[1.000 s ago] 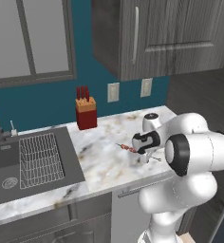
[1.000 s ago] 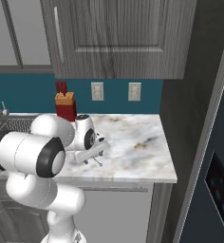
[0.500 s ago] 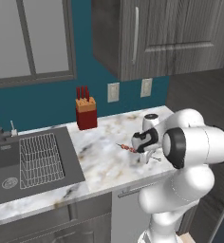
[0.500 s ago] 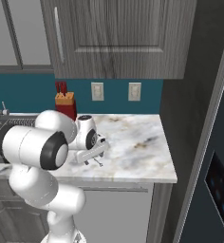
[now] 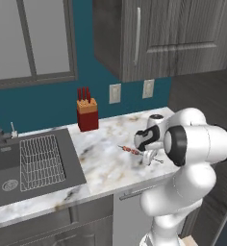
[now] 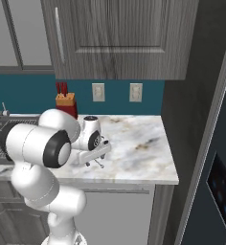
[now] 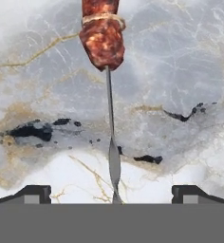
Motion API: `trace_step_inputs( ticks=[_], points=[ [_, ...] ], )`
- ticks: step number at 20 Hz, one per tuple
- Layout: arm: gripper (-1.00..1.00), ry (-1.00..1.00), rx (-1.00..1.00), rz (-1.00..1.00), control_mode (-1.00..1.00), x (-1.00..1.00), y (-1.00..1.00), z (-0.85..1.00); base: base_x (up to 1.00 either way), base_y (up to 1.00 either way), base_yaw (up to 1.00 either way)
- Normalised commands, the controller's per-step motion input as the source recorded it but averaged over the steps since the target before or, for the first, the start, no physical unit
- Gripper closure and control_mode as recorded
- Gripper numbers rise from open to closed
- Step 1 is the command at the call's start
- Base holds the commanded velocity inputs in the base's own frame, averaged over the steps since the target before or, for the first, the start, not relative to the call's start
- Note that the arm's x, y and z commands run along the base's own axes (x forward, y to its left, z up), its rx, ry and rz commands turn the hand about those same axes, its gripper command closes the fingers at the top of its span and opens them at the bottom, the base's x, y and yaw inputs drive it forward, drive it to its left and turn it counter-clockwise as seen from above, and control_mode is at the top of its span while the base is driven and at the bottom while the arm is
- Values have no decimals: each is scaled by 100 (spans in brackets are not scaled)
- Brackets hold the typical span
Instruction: Store the kebab skewer in the freezer for long-term storage. Close the freezer door after placing the cooked food.
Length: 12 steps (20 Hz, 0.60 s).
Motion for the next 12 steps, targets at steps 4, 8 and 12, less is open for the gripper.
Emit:
trace_step_inputs(
  ticks=[4, 8, 12],
  points=[
    [100, 0, 6, 0, -100, 0, 0, -24, 0, 0, 0],
    [100, 0, 4, 0, -100, 0, 0, -16, 0, 0, 0],
    [100, 0, 3, 0, -100, 0, 0, -10, 0, 0, 0]
  ],
)
